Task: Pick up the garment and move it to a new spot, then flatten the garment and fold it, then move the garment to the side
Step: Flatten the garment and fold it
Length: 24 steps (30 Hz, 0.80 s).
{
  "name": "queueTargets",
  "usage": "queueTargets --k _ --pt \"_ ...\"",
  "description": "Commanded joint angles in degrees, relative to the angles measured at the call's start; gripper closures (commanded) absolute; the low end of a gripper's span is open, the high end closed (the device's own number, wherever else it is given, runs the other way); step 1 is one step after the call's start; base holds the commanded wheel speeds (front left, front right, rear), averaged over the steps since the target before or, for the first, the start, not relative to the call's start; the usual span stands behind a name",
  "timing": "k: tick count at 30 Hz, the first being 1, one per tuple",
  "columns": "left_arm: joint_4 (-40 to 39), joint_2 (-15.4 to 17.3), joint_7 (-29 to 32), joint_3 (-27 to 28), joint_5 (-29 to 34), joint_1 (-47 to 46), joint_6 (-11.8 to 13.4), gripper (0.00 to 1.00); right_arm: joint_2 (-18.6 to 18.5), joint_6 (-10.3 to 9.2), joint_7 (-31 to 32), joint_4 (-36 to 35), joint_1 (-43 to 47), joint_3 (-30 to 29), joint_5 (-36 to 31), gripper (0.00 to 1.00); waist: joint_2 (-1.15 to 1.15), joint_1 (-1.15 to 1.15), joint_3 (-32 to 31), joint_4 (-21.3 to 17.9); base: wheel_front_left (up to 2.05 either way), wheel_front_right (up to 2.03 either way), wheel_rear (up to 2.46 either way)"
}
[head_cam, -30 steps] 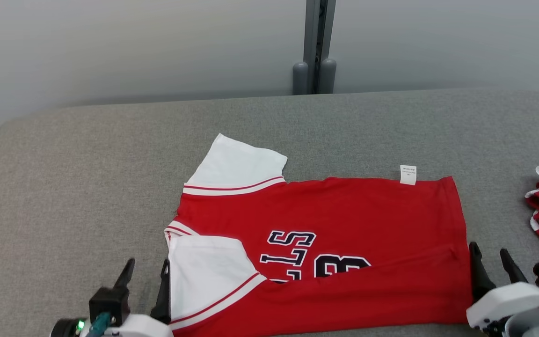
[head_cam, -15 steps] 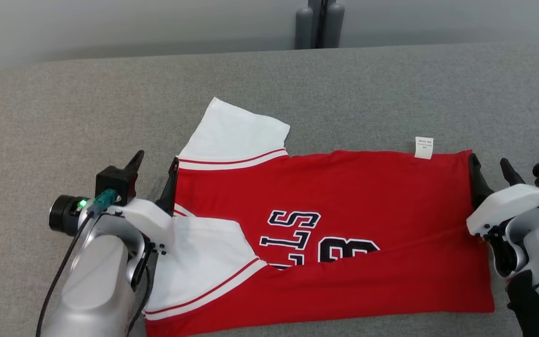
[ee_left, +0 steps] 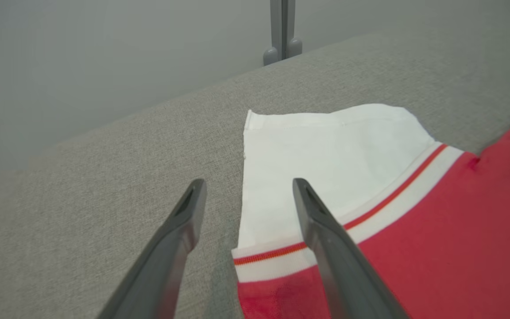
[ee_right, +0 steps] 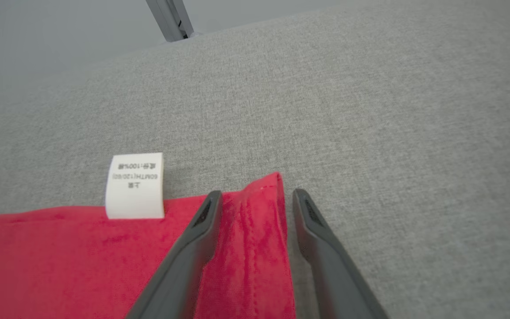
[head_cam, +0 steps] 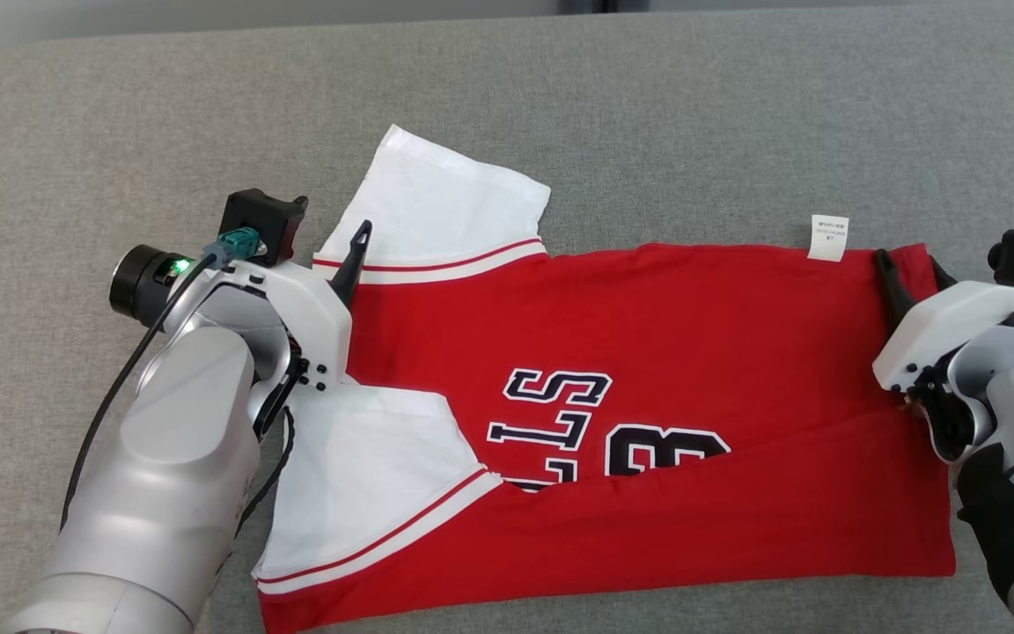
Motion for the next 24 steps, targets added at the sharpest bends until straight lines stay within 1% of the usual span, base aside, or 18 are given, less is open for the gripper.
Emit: queueTargets --k 1,2,3,4,7,13,18,20,24 --pt "0.2 0.5 0.3 -1.1 -1.2 -1.1 0.0 0.00 -0.3 0.00 0.2 0.2 -0.8 0.3 0.7 0.51 0.00 0.00 0.6 -0.2 0.00 0.00 0.00" --pt "0.3 0.5 0.5 -2.4 -2.4 -1.6 0.0 0.00 -0.4 0.00 0.1 0.2 -1.1 1.0 0.6 0.60 0.00 0.00 0.9 -0.3 0.00 0.00 0.00" --pt "0.3 0.6 0.8 -3.5 -3.8 -2.1 0.0 0.00 -0.4 0.00 0.1 0.3 -1.5 1.6 0.8 0.77 0.00 0.00 1.3 -0.4 0.00 0.00 0.00" --pt "0.4 1.0 1.2 -4.5 -4.9 -2.8 0.0 0.00 -0.5 0.00 -0.1 0.2 -1.8 1.9 1.1 1.00 0.00 0.00 1.8 -0.5 0.00 0.00 0.00" --pt "1.0 1.6 2.4 -7.0 -8.0 -4.8 0.0 0.00 -0.5 -0.01 -0.9 0.0 -2.9 3.3 1.8 1.00 0.00 0.00 3.1 -1.1 0.00 0.00 0.00" --pt "3.3 2.1 5.6 -9.0 -12.7 -10.8 0.0 0.00 0.7 -0.01 -2.3 -0.3 -4.2 6.5 3.0 1.00 0.00 0.00 5.9 -3.1 0.00 0.00 0.00" --pt "5.4 2.6 9.6 -11.0 -15.5 -15.4 0.0 0.00 1.8 -0.01 -3.0 -0.7 -5.1 9.4 4.3 1.00 0.00 0.00 7.9 -5.3 0.00 0.00 0.00" --pt "6.3 3.3 10.6 -11.7 -16.0 -17.0 0.0 0.00 2.3 -0.01 -3.4 -1.1 -5.4 10.7 4.8 1.00 0.00 0.00 8.6 -6.2 0.00 0.00 0.00" --pt "9.8 4.4 12.6 -11.6 -17.9 -19.6 0.0 0.00 3.0 -0.01 -3.9 -2.0 -5.6 13.6 6.7 1.00 0.00 0.00 10.0 -8.2 0.00 0.00 0.00"
